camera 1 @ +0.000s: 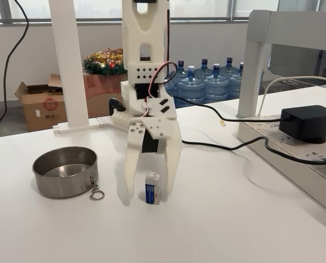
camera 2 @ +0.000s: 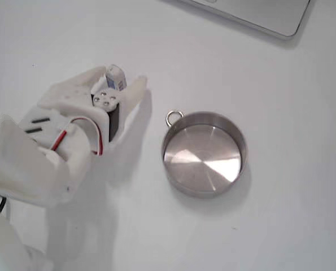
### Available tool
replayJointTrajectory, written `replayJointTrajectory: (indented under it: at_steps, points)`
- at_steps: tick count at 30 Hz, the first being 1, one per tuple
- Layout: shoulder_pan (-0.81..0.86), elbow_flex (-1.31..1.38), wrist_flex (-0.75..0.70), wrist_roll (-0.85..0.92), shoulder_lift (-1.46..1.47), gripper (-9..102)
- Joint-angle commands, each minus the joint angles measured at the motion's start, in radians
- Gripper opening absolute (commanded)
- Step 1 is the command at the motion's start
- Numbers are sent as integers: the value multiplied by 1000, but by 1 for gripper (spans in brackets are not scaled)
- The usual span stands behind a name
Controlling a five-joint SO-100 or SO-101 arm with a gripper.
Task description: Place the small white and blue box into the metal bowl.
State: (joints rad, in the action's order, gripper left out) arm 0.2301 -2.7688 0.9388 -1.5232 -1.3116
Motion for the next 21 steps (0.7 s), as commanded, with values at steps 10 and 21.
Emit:
replayJointTrajectory:
  at_steps: [10,21]
  points:
    - [32,15,230,-5,120,16]
    - [35,6,238,-5,132,5]
